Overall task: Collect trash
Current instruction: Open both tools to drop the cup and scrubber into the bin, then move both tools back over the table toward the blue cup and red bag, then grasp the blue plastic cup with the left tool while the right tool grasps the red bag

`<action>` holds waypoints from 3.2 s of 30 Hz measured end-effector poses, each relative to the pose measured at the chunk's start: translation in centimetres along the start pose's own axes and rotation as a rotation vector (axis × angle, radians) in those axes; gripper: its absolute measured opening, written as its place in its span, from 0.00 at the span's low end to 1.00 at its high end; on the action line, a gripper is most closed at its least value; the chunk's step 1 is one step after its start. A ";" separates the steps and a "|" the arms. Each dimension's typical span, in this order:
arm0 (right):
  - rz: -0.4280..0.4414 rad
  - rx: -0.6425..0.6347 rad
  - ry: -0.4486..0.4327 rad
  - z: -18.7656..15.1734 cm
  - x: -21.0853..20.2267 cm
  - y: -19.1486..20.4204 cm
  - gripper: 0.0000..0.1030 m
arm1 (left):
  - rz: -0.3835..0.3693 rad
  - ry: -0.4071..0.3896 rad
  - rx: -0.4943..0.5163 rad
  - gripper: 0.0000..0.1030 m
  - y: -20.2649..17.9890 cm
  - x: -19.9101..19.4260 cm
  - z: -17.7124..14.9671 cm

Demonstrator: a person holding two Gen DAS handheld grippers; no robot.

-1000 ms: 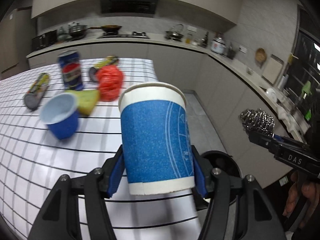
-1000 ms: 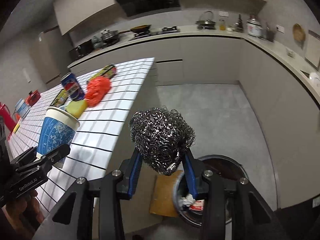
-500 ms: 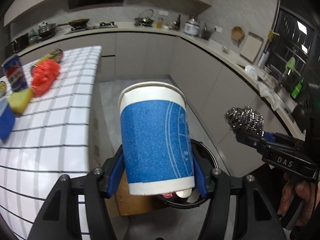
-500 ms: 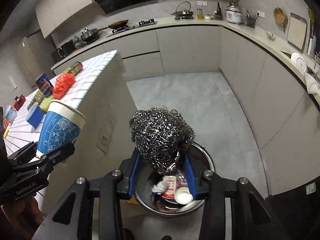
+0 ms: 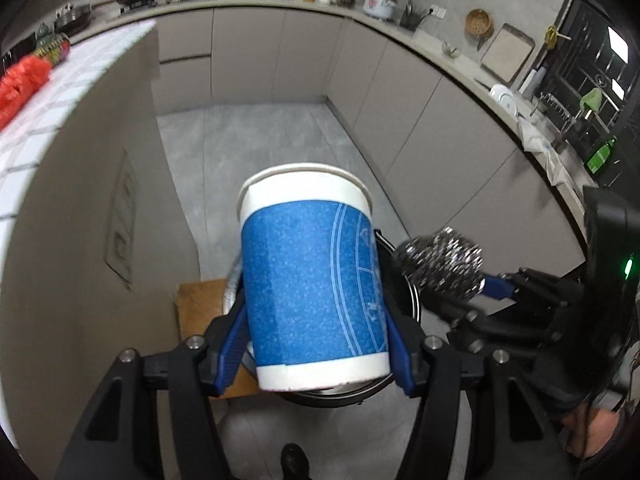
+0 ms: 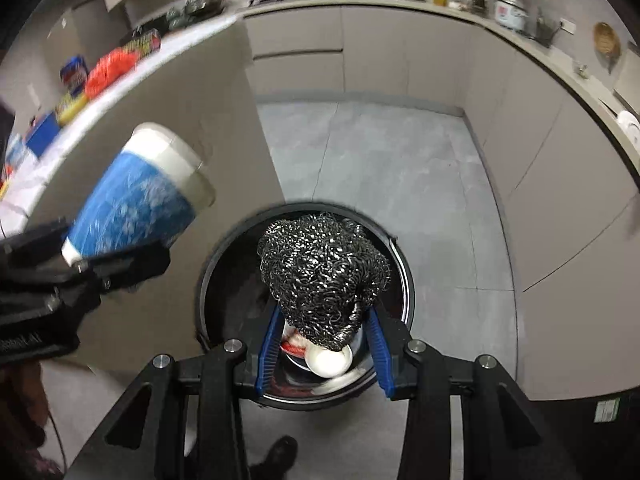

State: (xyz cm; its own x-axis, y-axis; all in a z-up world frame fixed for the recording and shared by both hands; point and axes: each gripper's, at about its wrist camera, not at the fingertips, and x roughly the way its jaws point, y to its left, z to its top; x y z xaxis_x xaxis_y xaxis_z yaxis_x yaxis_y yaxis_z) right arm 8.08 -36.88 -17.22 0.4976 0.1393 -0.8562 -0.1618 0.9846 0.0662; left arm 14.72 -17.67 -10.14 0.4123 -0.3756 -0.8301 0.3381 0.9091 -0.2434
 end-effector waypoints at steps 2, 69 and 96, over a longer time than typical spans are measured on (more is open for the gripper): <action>0.008 -0.019 0.026 -0.5 1.3 -0.3 0.41 | -0.001 0.020 -0.012 0.60 -0.1 0.9 0.1; 0.091 -0.092 -0.190 10.5 -5.0 13.7 0.90 | 0.408 -0.329 -0.281 0.89 17.7 -17.5 -1.7; 0.094 -0.091 -0.159 24.7 3.2 31.8 0.90 | 0.390 -0.272 -0.366 0.89 35.1 -14.6 4.4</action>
State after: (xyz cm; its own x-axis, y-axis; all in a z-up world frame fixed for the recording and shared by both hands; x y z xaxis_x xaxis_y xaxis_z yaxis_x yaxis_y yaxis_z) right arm 25.53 -2.53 -5.18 0.6034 0.2519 -0.7566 -0.2869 0.9538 0.0888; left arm 24.27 18.93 -4.33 0.6657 0.0093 -0.7461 -0.1751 0.9739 -0.1442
